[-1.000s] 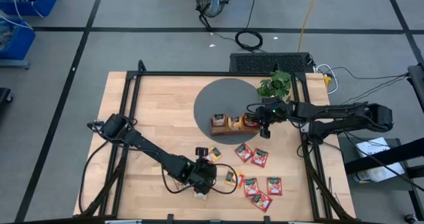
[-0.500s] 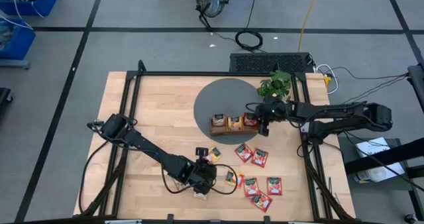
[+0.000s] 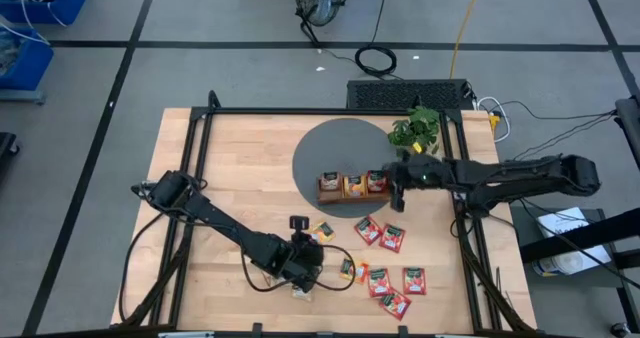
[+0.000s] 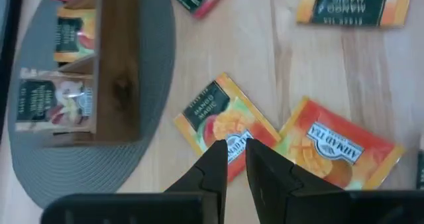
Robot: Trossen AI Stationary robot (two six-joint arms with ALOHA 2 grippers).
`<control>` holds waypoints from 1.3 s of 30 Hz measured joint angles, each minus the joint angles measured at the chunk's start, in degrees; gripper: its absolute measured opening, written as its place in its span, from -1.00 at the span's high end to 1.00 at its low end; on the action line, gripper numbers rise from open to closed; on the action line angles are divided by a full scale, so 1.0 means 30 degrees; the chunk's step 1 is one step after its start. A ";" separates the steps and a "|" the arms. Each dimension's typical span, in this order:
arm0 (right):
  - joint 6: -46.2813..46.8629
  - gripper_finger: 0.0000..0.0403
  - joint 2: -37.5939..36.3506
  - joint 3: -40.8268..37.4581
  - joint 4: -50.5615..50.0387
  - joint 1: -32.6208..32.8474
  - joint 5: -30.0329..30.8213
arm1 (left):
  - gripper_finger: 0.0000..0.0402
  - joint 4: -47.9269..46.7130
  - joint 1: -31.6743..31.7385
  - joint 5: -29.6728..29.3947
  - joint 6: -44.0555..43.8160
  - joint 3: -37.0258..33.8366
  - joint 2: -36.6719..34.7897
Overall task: Pick & Place Tea
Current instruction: Put the yellow tea bag into the middle section of the wooden organizer
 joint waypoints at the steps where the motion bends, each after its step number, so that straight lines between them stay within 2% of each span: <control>1: 0.0100 0.51 0.0014 0.0000 0.0228 0.0755 -0.0035 | 0.70 -0.0338 -0.0007 0.0035 -0.0255 0.0004 -0.0104; 9: 0.0103 0.93 0.2474 0.0021 0.3374 0.5815 -0.0025 | 0.70 -0.1775 -0.0437 0.0860 -0.2961 -0.0018 -0.0217; 14: -0.0479 0.95 0.5276 0.0000 0.6383 0.7378 -0.0037 | 0.70 -0.1589 -0.0433 0.0526 -0.5446 -0.0018 -0.0217; 18: -0.1082 0.97 0.8050 0.0000 0.9204 0.7606 -0.0085 | 0.70 -0.1735 0.0063 -0.0041 -0.7321 -0.0018 -0.0217; 24: -0.2075 0.98 1.1839 0.0154 1.3442 0.7235 -0.0069 | 0.70 -0.2638 0.0569 -0.0590 -0.8057 -0.0261 -0.0217; 29: -0.0917 1.00 1.2950 0.0741 1.4006 0.7007 -0.0160 | 0.70 -0.1918 0.1021 -0.0459 -0.8963 -0.1182 -0.0217; 33: 0.0135 1.00 1.3454 0.0997 1.3986 0.7022 -0.2070 | 0.70 -0.0649 0.1903 0.0438 -0.9637 -0.2512 -0.0217; 39: 0.0963 1.00 1.3835 0.1115 1.4340 0.7450 -0.2568 | 0.70 0.2192 0.2675 0.2542 -0.9115 -0.3679 -0.0212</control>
